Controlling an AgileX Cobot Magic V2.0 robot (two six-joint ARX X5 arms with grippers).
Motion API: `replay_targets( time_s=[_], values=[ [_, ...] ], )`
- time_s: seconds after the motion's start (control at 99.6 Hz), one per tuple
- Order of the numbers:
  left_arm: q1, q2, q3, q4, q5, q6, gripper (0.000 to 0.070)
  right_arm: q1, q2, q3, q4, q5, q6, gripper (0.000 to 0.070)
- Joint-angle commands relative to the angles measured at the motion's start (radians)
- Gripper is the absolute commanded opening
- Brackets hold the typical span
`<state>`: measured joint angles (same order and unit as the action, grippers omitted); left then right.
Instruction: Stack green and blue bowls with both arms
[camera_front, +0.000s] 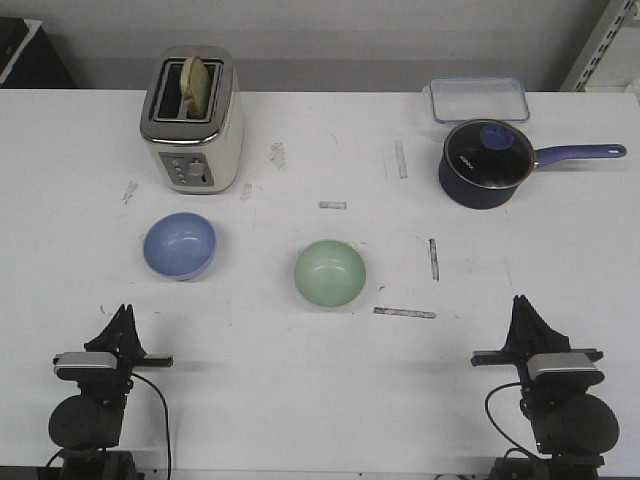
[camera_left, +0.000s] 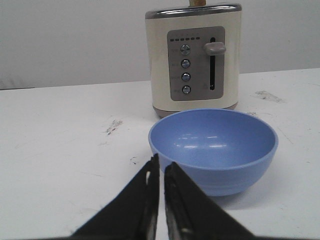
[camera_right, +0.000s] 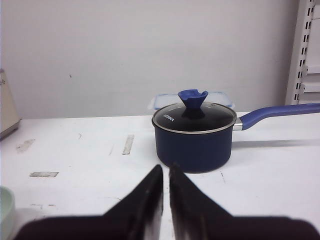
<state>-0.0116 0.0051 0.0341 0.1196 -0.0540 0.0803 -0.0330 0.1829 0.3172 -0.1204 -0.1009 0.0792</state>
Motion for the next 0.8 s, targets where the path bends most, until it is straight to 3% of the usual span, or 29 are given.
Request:
replay_targets(
  time_s=[0.0,0.522,0.793],
  values=[
    [-0.002,-0.002,-0.021,0.013,-0.001,0.007,0.0001,0.001,-0.002,-0.001,0.015,0.003,0.010,0.0013],
    [-0.002,-0.002,-0.016,0.039,-0.002,0.006,0.0001,0.001,-0.002,-0.001,0.014,0.004,0.010,0.0012],
    [-0.002,0.053,0.093,-0.047,-0.002,0.006,0.0001,0.001,-0.002,-0.001,0.014,0.003,0.010,0.0012]
  ],
)
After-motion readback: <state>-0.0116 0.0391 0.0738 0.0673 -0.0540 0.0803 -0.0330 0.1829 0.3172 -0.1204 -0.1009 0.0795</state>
